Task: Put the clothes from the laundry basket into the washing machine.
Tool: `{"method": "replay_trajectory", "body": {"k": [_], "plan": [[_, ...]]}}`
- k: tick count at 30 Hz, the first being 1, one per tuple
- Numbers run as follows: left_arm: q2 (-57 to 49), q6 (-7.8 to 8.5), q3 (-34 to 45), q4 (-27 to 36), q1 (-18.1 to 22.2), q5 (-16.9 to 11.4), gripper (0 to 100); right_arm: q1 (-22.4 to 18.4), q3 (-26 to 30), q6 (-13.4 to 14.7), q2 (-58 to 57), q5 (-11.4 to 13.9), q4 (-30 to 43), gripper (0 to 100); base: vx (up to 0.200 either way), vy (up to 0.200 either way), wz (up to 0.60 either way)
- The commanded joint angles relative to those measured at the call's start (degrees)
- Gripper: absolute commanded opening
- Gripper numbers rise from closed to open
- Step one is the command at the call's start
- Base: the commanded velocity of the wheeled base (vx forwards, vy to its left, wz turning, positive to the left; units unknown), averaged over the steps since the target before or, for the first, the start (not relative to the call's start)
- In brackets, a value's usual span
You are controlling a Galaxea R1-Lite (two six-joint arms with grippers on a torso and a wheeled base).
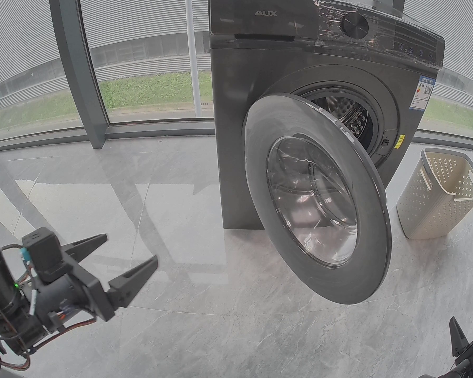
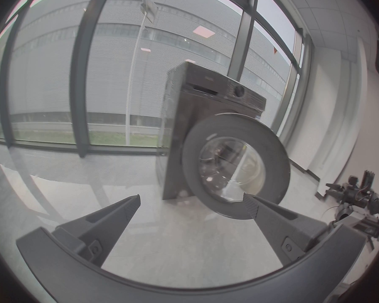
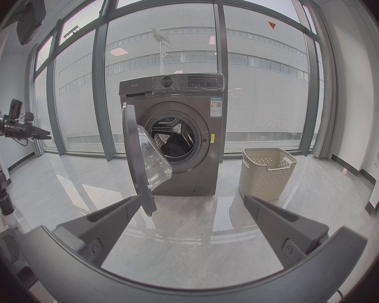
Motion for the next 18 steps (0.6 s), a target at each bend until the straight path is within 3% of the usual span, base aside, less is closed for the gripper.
{"method": "replay_trajectory", "body": {"k": [1,2,4,10,18], "plan": [[-14.8,3.1,8.3,0.3,7.8,0.9,100,-0.2,0.5,0.4,-0.8,-0.2,0.0,100,0.0,0.0,0.0],[-19.0,4.6,10.8,0.5,11.2,0.8,100,-0.1,0.5,0.2,-0.8,-0.2,0.0,100,0.0,0.0,0.0],[-23.2,5.83,13.2,1.2,14.1,0.7,100,0.0,0.5,0.2,-0.8,0.0,-0.3,100,0.0,0.0,0.0],[-38.1,6.44,17.7,10.7,22.6,-1.2,100,0.0,1.0,0.1,-0.8,0.1,-1.6,100,0.0,0.0,0.0],[-53.7,6.71,17.7,23.5,30.7,-2.7,100,-0.1,1.0,0.6,-0.8,-0.4,-2.1,100,0.0,0.0,0.0]]}}
